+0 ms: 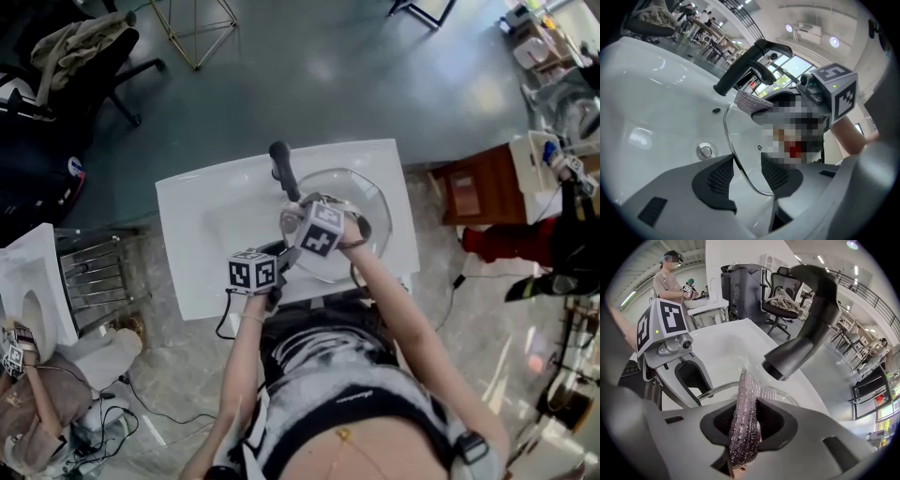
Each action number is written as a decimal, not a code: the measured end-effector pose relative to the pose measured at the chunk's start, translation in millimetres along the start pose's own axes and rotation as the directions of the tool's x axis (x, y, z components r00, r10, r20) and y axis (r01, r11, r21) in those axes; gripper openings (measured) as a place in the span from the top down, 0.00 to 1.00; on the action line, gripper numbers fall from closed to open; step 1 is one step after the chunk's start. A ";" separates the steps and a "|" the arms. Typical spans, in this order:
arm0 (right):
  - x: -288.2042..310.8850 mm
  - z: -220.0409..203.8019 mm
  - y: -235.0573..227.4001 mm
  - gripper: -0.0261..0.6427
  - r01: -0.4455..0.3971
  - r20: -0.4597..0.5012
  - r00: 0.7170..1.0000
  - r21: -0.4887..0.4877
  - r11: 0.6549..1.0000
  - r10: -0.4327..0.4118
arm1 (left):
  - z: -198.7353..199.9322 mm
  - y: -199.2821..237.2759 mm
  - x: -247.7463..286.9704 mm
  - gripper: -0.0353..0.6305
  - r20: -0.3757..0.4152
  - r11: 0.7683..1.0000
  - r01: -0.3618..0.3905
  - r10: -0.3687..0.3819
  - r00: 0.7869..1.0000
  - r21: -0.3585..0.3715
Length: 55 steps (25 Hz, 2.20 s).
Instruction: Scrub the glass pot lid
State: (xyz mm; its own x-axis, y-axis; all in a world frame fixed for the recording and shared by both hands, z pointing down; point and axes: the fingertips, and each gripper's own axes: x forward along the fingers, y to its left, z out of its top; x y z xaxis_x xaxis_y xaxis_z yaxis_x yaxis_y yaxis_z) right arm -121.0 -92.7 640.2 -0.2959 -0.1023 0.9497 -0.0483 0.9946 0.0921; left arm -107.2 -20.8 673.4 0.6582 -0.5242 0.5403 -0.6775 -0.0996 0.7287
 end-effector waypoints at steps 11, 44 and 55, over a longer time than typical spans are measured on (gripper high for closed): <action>-9.9 -37.7 -50.9 0.82 0.020 0.023 0.999 0.136 0.990 -0.024 | -0.8 -0.5 -1.4 0.68 -0.002 1.000 0.009 -0.009 1.000 -0.012; -60.1 -142.0 -40.3 0.82 -0.045 0.230 0.971 0.447 0.893 -0.067 | 0.8 1.0 -2.2 0.68 0.010 0.998 -0.055 0.055 0.998 -0.031; -66.7 -150.9 -36.7 0.82 -0.037 0.282 0.952 0.496 0.867 -0.121 | 0.6 0.6 -4.7 0.67 0.022 0.997 -0.078 0.078 0.997 0.004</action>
State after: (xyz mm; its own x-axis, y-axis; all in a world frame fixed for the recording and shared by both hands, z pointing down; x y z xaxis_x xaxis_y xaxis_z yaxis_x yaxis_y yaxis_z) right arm 44.5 -119.5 618.6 -0.5446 -0.2232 0.8085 -0.5047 0.8571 -0.1034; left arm -111.0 -18.8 671.1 0.5963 -0.5487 0.5859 -0.7281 -0.0622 0.6827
